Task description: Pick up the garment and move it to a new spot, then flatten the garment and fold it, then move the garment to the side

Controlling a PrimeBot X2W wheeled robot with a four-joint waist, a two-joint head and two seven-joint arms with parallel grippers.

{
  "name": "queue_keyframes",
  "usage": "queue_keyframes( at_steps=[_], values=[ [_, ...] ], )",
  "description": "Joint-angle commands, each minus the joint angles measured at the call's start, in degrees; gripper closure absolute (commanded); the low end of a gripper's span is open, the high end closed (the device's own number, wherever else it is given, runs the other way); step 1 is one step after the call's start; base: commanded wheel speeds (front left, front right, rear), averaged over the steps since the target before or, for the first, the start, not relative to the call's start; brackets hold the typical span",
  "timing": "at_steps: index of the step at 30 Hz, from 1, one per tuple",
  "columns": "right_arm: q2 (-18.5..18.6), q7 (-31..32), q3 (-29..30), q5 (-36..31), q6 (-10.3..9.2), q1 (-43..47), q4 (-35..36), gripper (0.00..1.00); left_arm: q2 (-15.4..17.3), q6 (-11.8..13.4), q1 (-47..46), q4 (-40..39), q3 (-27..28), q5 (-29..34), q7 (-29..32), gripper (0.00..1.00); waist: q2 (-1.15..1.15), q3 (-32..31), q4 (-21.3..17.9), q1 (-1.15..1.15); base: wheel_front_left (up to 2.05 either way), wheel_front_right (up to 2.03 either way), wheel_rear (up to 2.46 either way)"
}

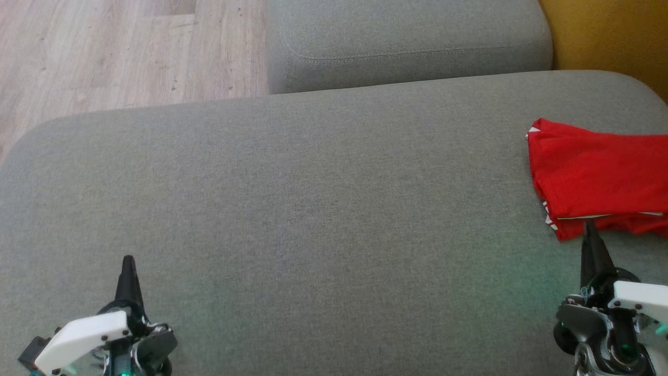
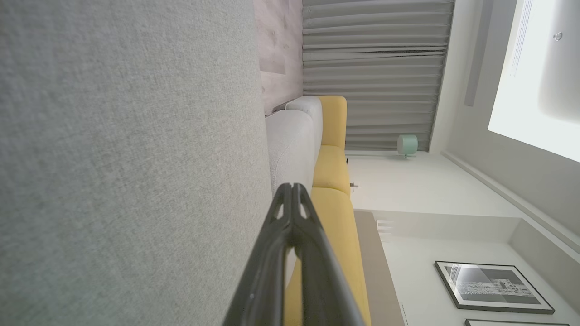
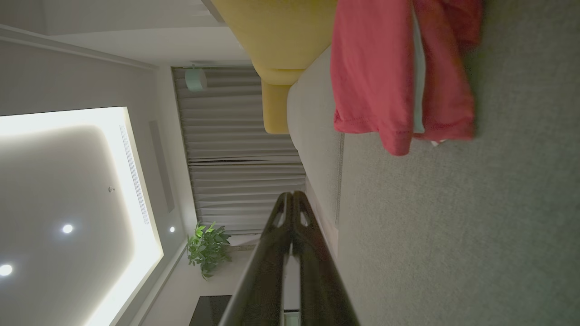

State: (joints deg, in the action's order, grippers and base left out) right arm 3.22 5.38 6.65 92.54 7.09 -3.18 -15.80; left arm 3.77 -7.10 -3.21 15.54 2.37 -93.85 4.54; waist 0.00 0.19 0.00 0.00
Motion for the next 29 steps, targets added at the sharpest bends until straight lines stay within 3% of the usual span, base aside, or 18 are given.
queue_keyframes(
  at_steps=[1, 29],
  values=[
    [0.3, 0.4, -1.0, 0.3, 0.4, -2.9, 1.8, 1.0, 0.5, -0.4, -2.8, -1.6, 2.2, 0.1, 0.4, 1.0, 0.0, 0.0, 0.0, 0.0, 0.0, 0.0, 0.0],
    [0.1, 0.6, -0.7, 0.1, 0.4, -2.9, 1.8, 1.0, 0.1, -0.4, -2.9, -1.6, 2.8, 0.5, 0.8, 1.0, 0.0, 0.0, 0.0, 0.0, 0.0, 0.0, 0.0]
  ],
)
